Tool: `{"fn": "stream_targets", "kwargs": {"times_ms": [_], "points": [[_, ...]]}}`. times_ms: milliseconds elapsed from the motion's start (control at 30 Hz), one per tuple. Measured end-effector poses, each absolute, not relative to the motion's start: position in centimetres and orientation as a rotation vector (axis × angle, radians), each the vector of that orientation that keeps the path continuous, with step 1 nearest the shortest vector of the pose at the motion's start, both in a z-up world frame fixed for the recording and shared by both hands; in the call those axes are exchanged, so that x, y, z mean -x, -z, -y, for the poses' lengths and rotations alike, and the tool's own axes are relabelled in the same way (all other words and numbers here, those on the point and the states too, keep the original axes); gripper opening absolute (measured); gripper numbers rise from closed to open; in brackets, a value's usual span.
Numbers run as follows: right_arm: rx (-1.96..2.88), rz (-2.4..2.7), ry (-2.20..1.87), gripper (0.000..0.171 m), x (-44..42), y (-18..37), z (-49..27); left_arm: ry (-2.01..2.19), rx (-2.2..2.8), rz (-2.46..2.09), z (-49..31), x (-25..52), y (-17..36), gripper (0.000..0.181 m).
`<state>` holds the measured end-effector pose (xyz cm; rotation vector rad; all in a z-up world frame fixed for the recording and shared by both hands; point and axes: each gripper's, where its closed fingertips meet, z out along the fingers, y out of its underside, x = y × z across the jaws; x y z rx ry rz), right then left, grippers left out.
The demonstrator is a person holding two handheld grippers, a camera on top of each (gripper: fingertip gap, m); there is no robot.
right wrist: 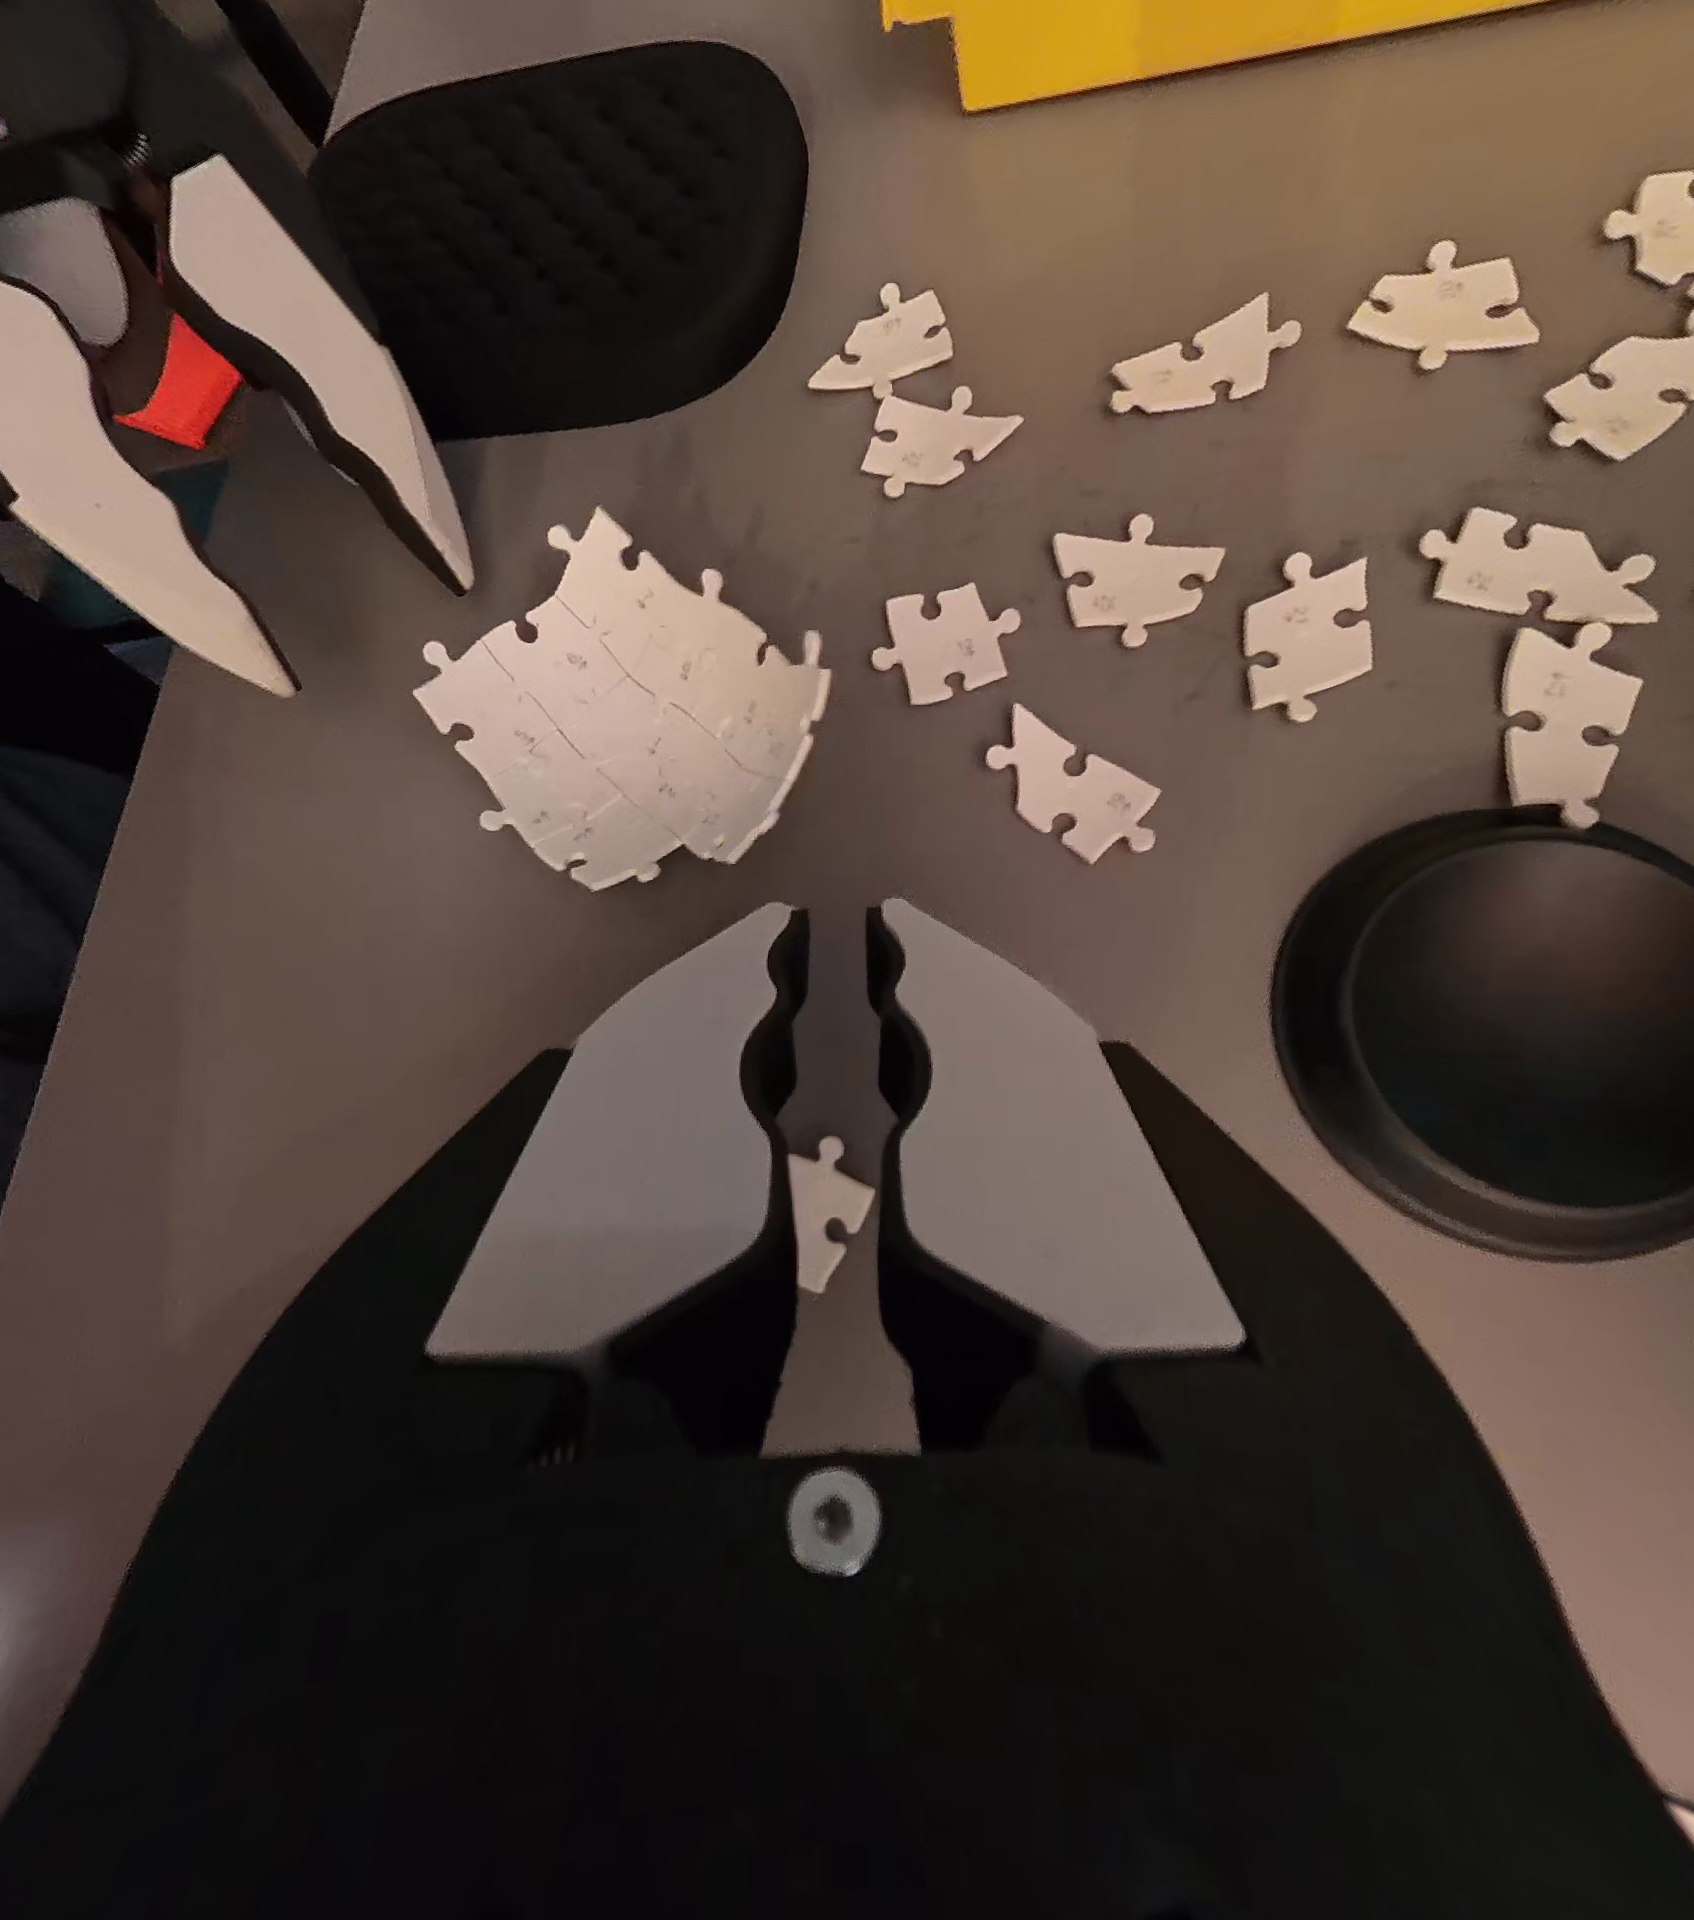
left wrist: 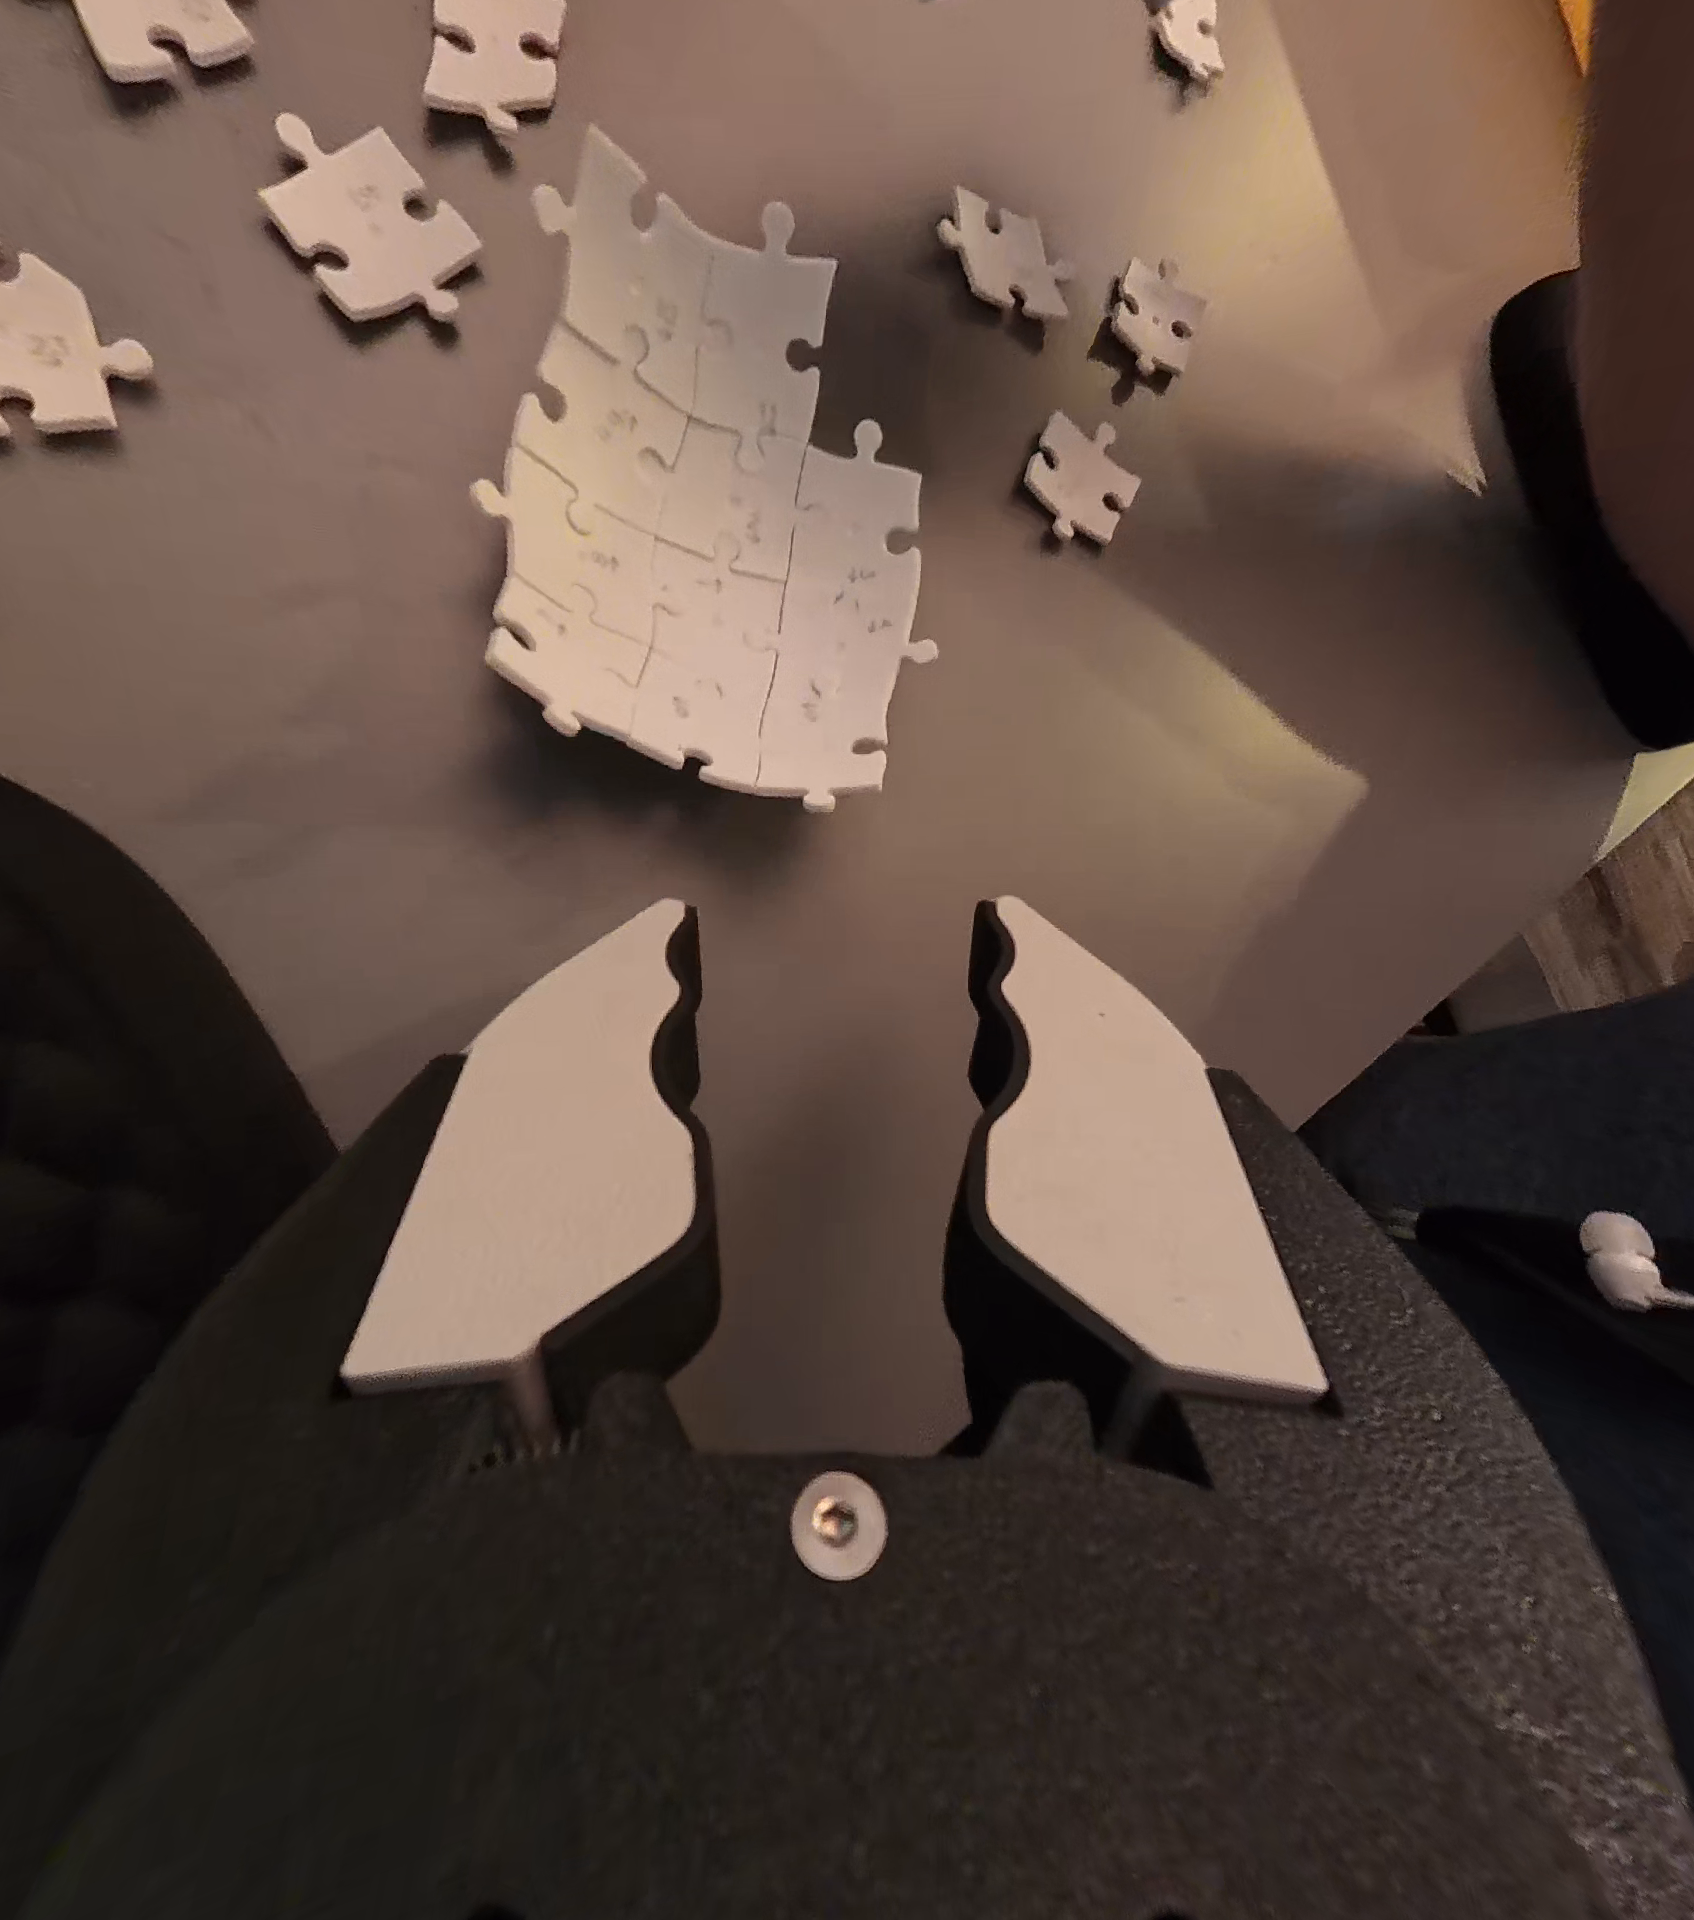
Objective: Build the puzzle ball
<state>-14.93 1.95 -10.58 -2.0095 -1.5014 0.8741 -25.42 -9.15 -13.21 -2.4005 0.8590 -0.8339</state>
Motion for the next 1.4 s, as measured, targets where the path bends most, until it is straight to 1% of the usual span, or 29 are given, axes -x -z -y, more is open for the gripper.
{"fn": "stream_targets", "kwargs": {"times_ms": [333,600,1000,1400], "points": [[2.092,1.374,-0.849,0.012,12.4,11.9,0.6,0.879,2.325,-0.999,9.2,23.1,13.2,0.048],[2.063,1.118,-0.939,0.012,9.6,10.6,1.2,0.918,2.317,-1.081,10.0,22.3,13.6,0.048],[1.935,0.805,-1.054,0.012,6.4,8.1,-0.7,0.996,2.31,-1.061,10.5,22.5,13.9,0.047],[1.97,0.845,-1.069,0.012,6.7,9.2,-0.4,0.985,2.319,-1.062,10.3,22.9,14.0,0.047]]}}
